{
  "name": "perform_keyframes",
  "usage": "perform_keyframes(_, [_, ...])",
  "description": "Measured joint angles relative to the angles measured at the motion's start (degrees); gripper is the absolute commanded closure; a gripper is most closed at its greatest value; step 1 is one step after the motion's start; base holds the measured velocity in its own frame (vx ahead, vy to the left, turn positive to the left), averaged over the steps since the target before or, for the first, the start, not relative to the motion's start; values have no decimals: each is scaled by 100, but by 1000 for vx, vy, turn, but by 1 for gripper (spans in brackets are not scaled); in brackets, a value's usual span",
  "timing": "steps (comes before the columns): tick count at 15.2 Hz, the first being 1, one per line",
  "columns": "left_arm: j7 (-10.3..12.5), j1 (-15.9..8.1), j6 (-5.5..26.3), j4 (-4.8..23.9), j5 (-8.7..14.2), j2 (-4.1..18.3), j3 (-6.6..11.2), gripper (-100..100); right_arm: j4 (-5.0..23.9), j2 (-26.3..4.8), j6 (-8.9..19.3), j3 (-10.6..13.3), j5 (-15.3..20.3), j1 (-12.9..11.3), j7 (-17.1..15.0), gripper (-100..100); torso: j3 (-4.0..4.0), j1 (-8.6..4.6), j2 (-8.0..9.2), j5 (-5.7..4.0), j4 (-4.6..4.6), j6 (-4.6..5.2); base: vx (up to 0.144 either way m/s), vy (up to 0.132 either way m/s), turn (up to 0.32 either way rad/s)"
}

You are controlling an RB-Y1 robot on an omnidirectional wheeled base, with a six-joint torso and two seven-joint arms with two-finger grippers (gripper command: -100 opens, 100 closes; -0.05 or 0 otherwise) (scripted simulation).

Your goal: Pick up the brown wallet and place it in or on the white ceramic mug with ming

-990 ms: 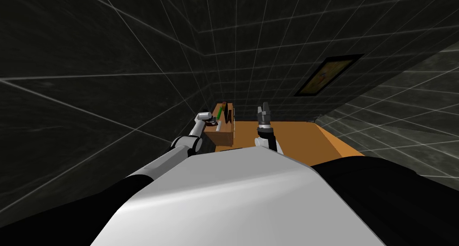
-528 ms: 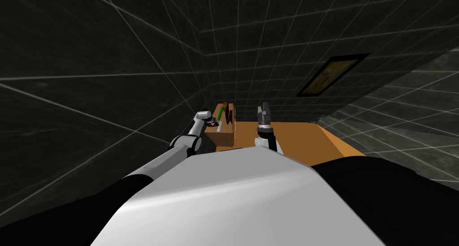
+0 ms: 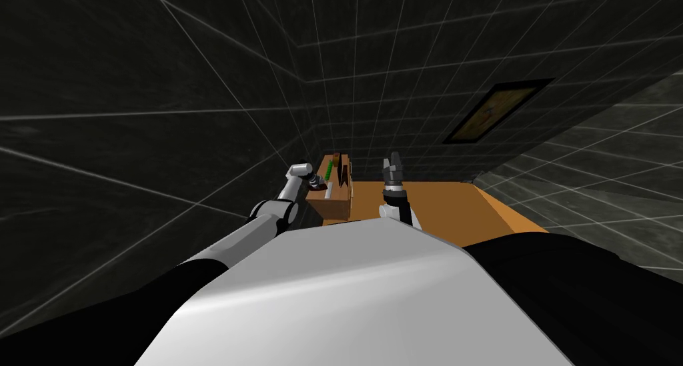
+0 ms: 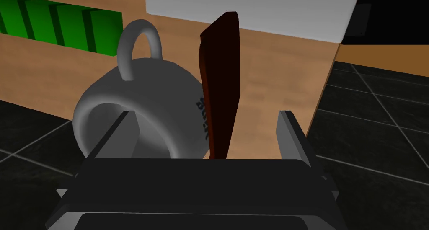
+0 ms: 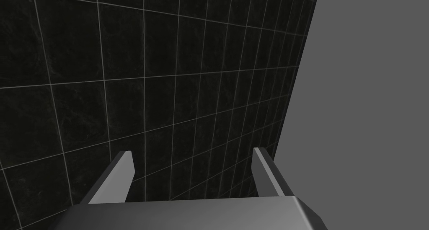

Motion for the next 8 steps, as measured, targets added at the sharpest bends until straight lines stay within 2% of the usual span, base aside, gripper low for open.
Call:
perform_keyframes(6, [49,-18,508,-16,127,117,0,-100,0,0,0,0,0,0,0,0,3,-7,7,-1,1,0,38,42,-7])
perform_keyframes(8, [44,9,499,7,116,111,1,-100,0,1,0,1,0,-1,0,0,7,-18,14,-3,1,1,14,1,-32])
